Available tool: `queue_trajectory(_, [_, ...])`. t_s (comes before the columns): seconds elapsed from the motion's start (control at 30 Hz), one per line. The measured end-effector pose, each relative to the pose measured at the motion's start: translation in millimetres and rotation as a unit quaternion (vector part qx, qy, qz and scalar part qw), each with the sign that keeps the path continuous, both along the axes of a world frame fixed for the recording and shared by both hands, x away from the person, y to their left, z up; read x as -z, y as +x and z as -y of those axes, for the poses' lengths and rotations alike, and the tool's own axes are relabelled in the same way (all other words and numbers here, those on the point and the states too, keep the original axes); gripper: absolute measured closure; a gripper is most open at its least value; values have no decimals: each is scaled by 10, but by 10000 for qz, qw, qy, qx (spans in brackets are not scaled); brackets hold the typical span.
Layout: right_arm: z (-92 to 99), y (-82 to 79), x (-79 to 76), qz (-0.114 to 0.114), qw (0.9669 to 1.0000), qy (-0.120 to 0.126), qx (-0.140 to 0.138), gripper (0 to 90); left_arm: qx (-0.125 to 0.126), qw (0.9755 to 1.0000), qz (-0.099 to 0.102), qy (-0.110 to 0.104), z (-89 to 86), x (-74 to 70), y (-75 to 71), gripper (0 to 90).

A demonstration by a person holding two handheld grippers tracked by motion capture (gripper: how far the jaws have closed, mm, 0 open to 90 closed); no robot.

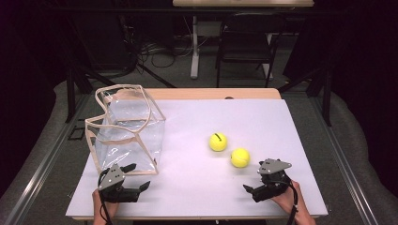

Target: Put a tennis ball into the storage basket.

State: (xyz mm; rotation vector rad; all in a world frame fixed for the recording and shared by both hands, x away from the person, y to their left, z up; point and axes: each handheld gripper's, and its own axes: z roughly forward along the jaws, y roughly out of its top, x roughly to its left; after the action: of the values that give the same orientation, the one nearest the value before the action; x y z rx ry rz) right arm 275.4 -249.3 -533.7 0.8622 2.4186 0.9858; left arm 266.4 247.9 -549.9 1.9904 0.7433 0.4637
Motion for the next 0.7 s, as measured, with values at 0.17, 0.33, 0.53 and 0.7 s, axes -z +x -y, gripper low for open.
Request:
queue_trajectory(0.17, [-5, 6, -22, -14, 10000, -53, 38, 0, 16, 10000, -10, 22, 8, -3, -7, 159])
queue_trajectory(0.33, [-27, 28, -50, -24, 9999, -136, 70, 0, 41, 10000, 25, 43, 24, -2, -10, 159])
queue_trajectory(0.53, [-53, 72, -80, -40, 9997, -237, 89, 0, 47, 10000, 10, 32, 14, 6, -8, 159])
queue_trajectory(0.7, [-86, 102, -92, -105, 9992, -357, 113, 0, 48, 10000, 20, 27, 13, 5, -13, 159])
